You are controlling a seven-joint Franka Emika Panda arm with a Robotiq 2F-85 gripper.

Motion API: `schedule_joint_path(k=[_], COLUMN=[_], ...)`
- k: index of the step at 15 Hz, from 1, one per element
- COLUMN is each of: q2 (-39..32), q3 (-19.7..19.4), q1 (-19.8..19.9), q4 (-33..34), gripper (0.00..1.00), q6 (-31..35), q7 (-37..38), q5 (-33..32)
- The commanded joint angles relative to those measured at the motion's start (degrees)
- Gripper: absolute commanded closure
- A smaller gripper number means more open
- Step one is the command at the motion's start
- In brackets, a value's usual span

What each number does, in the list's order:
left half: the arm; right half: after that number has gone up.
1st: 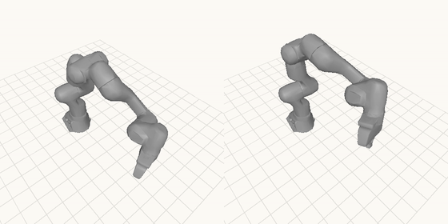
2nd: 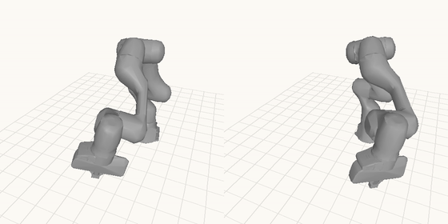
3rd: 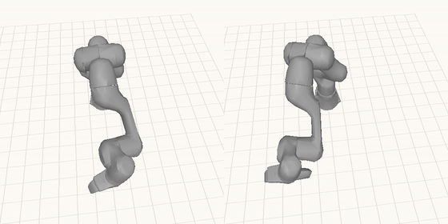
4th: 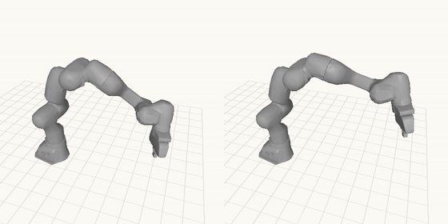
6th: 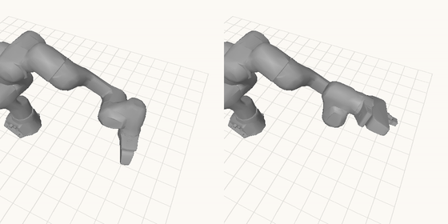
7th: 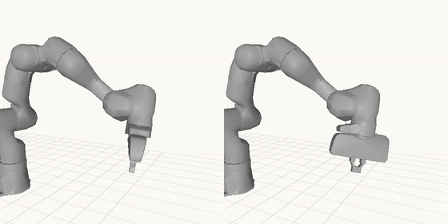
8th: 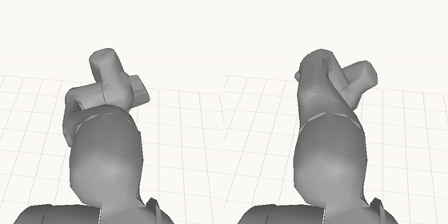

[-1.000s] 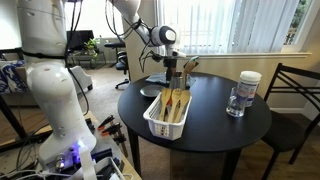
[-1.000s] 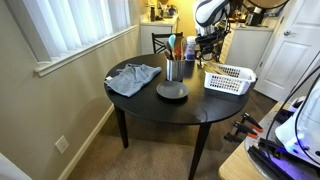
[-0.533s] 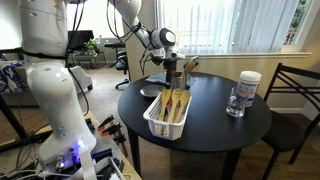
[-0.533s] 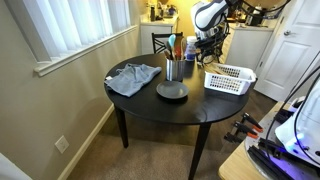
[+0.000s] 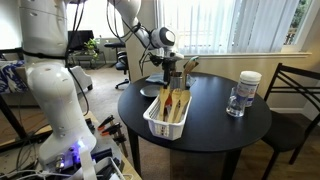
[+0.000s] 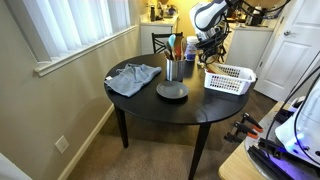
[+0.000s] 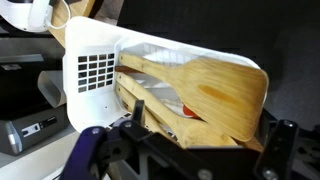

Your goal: Remove the wooden spatula from the basket and put in the spoon holder

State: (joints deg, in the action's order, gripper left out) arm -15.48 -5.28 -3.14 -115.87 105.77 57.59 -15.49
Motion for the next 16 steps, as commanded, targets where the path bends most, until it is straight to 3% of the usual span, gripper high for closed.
schedule_joint_path(k=[1, 3, 4, 5, 16], q2=[0.24, 0.04, 0.05, 0.0, 0.0], q3=[0.17, 0.33, 0.43, 0.49, 0.62], q1=[-0.69, -0.83, -0.81, -0.84, -0.97], q4=[0.66, 0.99, 0.93, 0.86, 1.46], gripper=[0.0, 0.0, 0.25, 0.26, 0.99], q6=[-3.32, -3.97, -3.74, -3.63, -4.76], q7=[2.48, 2.7, 2.52, 2.14, 1.75], q5=[-1.72, -1.88, -1.83, -1.86, -1.69])
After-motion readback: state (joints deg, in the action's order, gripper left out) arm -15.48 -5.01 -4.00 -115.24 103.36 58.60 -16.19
